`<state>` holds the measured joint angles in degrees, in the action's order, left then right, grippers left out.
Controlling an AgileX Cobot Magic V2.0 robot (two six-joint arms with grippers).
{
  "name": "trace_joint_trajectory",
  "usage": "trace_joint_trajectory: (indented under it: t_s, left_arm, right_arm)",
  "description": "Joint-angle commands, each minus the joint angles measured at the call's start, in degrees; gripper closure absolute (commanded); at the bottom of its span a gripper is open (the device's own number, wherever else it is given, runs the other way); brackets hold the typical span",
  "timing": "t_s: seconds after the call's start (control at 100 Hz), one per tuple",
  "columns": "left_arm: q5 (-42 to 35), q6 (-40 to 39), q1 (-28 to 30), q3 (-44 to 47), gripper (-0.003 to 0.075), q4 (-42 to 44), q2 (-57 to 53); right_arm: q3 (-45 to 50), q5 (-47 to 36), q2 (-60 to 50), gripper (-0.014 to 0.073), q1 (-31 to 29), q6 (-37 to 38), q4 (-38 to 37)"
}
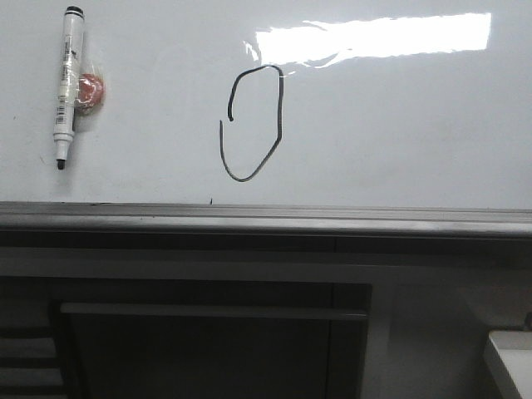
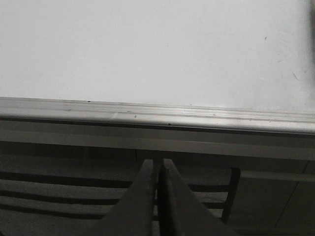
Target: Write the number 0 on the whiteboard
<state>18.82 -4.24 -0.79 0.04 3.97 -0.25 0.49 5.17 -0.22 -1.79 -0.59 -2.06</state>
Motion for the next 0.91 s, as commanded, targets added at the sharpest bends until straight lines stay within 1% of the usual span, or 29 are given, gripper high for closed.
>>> trace_joint_trajectory:
  t_s: [0.0, 0.05, 0.24, 0.9]
  left_arm:
    - [-3.5, -0.3, 0.1, 0.7, 0.0741, -0.5, -1.4]
    - [-3.6, -0.3, 0.1, 0.7, 0.0741, -0.5, -1.4]
    - [-3.8, -0.3, 0.1, 0.7, 0.0741, -0.5, -1.4]
    - [-3.8, -0.3, 0.1, 0.7, 0.0741, -0.5, -1.4]
  right_arm:
    - [1.5, -4.0, -1.4, 0.0650, -0.5, 0.1, -0.6]
    - [1.2, 1.7, -1.3, 0.0650, -0.6, 0.1, -0.6]
    - [1.3, 13.2, -1.3, 0.0650, -0.6, 0.1, -0.6]
    - [1.3, 12.5, -1.3, 0.0650, -0.6, 0.1, -0.6]
